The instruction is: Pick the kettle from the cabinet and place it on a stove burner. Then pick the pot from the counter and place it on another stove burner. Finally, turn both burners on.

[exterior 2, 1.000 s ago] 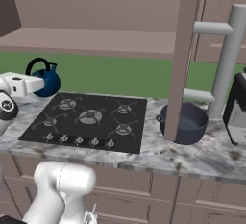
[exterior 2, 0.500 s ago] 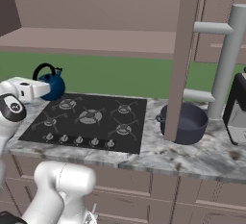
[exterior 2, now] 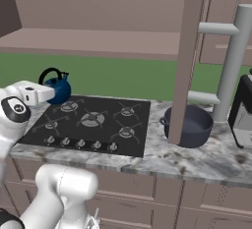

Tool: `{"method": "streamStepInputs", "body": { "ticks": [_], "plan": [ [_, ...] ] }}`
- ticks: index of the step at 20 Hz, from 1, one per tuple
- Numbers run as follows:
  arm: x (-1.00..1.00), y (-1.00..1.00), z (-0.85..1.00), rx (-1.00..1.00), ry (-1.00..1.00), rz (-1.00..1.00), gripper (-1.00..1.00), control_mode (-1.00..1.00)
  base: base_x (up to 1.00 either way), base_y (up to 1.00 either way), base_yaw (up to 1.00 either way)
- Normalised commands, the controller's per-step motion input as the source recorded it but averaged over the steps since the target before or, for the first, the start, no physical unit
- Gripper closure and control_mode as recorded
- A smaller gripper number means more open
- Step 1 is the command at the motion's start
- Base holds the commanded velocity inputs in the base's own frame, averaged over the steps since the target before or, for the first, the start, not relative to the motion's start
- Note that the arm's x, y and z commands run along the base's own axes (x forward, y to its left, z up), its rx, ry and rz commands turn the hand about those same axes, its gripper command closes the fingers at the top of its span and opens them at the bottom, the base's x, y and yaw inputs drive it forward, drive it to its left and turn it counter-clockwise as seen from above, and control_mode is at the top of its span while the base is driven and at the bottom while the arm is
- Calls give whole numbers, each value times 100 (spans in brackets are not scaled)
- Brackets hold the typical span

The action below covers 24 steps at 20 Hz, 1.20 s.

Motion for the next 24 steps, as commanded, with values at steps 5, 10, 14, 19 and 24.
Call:
{"method": "streamStepInputs", "body": {
  "ticks": [5, 10, 14, 19, 24],
  "plan": [
    [27, 0, -12, 0, 0, -10, 100, -100, 0, 0, 0],
    [29, 0, -10, 0, 0, -11, 100, -100, 0, 0, 0],
    [27, 0, -9, 0, 0, -12, 100, -100, 0, 0, 0],
    [27, 3, -9, 0, 0, -10, 100, -100, 0, 0, 0],
    [27, 10, -11, 0, 0, -5, 100, -100, 0, 0, 0]
  ]
}}
